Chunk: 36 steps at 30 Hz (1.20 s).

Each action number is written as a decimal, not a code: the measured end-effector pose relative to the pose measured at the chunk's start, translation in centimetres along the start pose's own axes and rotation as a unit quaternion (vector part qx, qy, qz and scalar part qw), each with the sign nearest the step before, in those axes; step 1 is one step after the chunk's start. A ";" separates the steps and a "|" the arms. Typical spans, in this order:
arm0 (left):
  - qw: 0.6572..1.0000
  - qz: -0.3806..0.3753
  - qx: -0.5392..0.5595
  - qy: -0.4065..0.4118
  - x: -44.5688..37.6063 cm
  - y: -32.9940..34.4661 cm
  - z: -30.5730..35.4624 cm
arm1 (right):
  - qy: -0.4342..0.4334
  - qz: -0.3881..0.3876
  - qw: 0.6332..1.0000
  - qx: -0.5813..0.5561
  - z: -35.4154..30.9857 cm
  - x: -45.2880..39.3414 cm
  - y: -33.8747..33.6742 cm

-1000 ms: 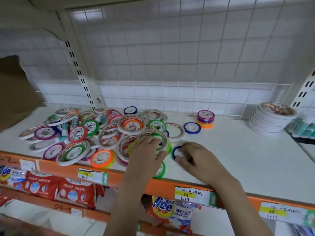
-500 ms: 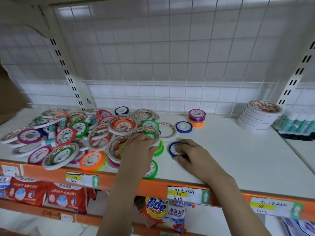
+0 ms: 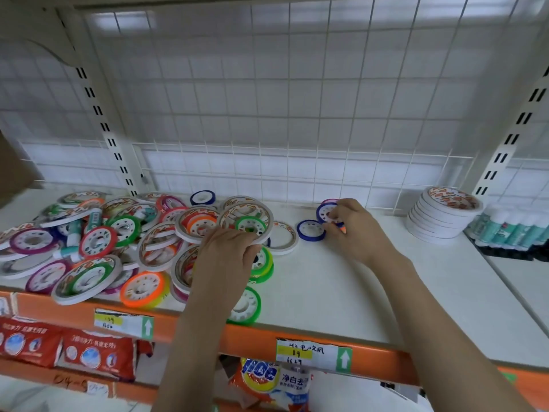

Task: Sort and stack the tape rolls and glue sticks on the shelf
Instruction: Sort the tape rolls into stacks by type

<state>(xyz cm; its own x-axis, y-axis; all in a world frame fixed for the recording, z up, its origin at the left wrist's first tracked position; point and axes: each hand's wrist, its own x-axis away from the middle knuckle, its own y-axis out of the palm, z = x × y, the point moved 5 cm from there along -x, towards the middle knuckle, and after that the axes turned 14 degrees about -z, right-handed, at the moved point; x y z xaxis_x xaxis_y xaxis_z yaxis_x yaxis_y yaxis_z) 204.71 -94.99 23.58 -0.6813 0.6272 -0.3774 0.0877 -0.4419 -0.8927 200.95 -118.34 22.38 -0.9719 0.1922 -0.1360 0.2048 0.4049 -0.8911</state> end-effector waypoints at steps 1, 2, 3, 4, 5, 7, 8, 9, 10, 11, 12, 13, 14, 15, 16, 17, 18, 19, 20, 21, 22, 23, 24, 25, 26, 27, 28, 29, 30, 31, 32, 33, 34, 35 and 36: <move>1.000 -0.002 0.000 -0.006 0.0 -0.1 -0.1 | 0.012 -0.003 1.000 -0.002 0.5 -0.7 -0.2; 1.000 -0.002 0.001 -0.011 0.1 -0.2 -0.2 | 0.022 -0.005 1.000 -0.002 1.0 -1.3 -0.4; 1.000 -0.003 0.001 -0.015 0.1 -0.4 -0.2 | 0.030 -0.006 1.000 -0.002 1.4 -1.9 -0.5; 1.000 -0.003 -0.001 -0.018 0.1 -0.5 -0.3 | 0.037 -0.009 0.999 -0.002 1.6 -2.4 -0.6; 1.000 -0.004 -0.003 -0.019 0.2 -0.6 -0.3 | 0.043 -0.015 0.999 0.002 1.8 -2.8 -0.7; 1.000 -0.004 -0.005 -0.020 0.2 -0.8 -0.4 | 0.054 -0.033 0.998 0.016 2.1 -3.6 -0.7; 1.000 -0.003 -0.006 -0.022 0.3 -0.8 -0.5 | 0.058 -0.041 0.997 0.021 2.2 -3.9 -0.6; 1.000 0.000 -0.007 -0.025 0.4 -0.9 -0.5 | 0.061 -0.046 0.997 0.024 2.3 -4.2 -0.5; 1.000 0.005 -0.008 -0.028 0.5 -1.0 -0.5 | 0.062 -0.048 0.997 0.025 2.3 -4.4 -0.5; 0.999 0.009 -0.010 -0.030 0.5 -1.0 -0.5 | 0.063 -0.047 0.997 0.026 2.4 -4.6 -0.5; 0.999 0.012 -0.013 -0.031 0.6 -1.0 -0.5 | 0.062 -0.045 0.997 0.029 2.5 -4.8 -0.5; 0.999 0.013 -0.016 -0.030 0.6 -0.9 -0.5 | 0.063 -0.045 0.996 0.033 2.5 -4.9 -0.4; 0.999 0.015 -0.020 -0.029 0.6 -0.9 -0.6 | 0.064 -0.047 0.996 0.037 2.6 -4.9 -0.4; 0.999 0.016 -0.024 -0.028 0.7 -0.8 -0.7 | 0.065 -0.052 0.996 0.040 2.7 -4.9 -0.3; 0.999 0.015 -0.026 -0.026 0.6 -0.7 -0.8 | 0.065 -0.054 0.996 0.040 2.8 -4.9 -0.2; 0.999 0.014 -0.027 -0.024 0.6 -0.7 -0.8 | 0.064 -0.052 0.996 0.039 2.9 -4.9 -0.1; 0.999 0.015 -0.027 -0.021 0.6 -0.6 -0.8 | 0.064 -0.049 0.996 0.037 2.9 -4.8 0.0; 0.999 0.015 -0.028 -0.017 0.5 -0.6 -0.7 | 0.064 -0.046 0.996 0.035 2.9 -4.8 0.0; 0.999 0.016 -0.029 -0.015 0.5 -0.6 -0.6 | 0.065 -0.042 0.996 0.035 2.9 -4.7 0.0; 0.999 0.016 -0.029 -0.013 0.3 -0.6 -0.5 | 0.065 -0.040 0.997 0.034 2.9 -4.7 0.0; 0.999 0.017 -0.029 -0.010 0.2 -0.6 -0.4 | 0.065 -0.039 0.997 0.035 2.9 -4.6 0.0; 0.999 0.018 -0.029 -0.008 0.1 -0.6 -0.4 | 0.065 -0.038 0.997 0.036 2.9 -4.6 0.1; 0.999 0.018 -0.028 -0.007 0.0 -0.5 -0.3 | 0.065 -0.036 0.996 0.039 2.9 -4.5 0.1; 0.999 0.019 -0.027 -0.008 0.0 -0.5 -0.3 | 0.064 -0.033 0.997 0.041 2.9 -4.5 0.2; 0.999 0.019 -0.025 -0.009 -0.1 -0.4 -0.3 | 0.062 -0.031 0.997 0.046 3.0 -4.5 0.2; 1.000 0.018 -0.022 -0.011 -0.1 -0.3 -0.2 | 0.060 -0.028 0.996 0.051 3.0 -4.5 0.2; 1.000 0.015 -0.018 -0.011 -0.2 -0.1 -0.2 | 0.058 -0.026 0.996 0.055 3.0 -4.4 0.2; 1.000 0.011 -0.016 -0.007 -0.5 0.0 -0.1 | 0.057 -0.022 0.997 0.053 3.1 -4.3 0.2; 1.000 0.009 -0.018 -0.001 -0.7 0.1 0.1 | 0.058 -0.017 0.997 0.047 3.1 -4.0 0.2; 1.000 0.012 -0.023 0.005 -1.1 0.2 0.3 | 0.058 -0.009 0.997 0.041 3.2 -3.7 0.1; 0.999 0.016 -0.026 0.011 -1.5 0.3 0.7 | 0.058 0.000 0.998 0.039 3.3 -3.3 -0.1; 0.999 0.021 -0.027 0.016 -1.9 0.5 1.1 | 0.056 0.008 0.997 0.043 3.4 -2.7 -0.2; 0.999 0.024 -0.025 0.022 -2.3 0.7 1.7 | 0.053 0.013 0.997 0.054 3.7 -2.0 -0.4; 0.999 0.026 -0.023 0.030 -2.7 0.9 2.4 | 0.048 0.016 0.996 0.067 4.0 -1.2 -0.6; 0.999 0.026 -0.021 0.036 -3.2 1.3 3.2 | 0.048 0.016 0.996 0.078 4.4 -0.3 -0.7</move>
<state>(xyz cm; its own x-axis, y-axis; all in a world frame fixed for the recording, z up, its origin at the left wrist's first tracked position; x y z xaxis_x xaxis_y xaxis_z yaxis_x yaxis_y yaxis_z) 204.71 -99.61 24.44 -0.6205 0.6500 -0.4387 0.1520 -0.4491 -0.8804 200.58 -122.64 21.16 -0.9481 0.2899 -0.1303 0.2074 0.2540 -0.9447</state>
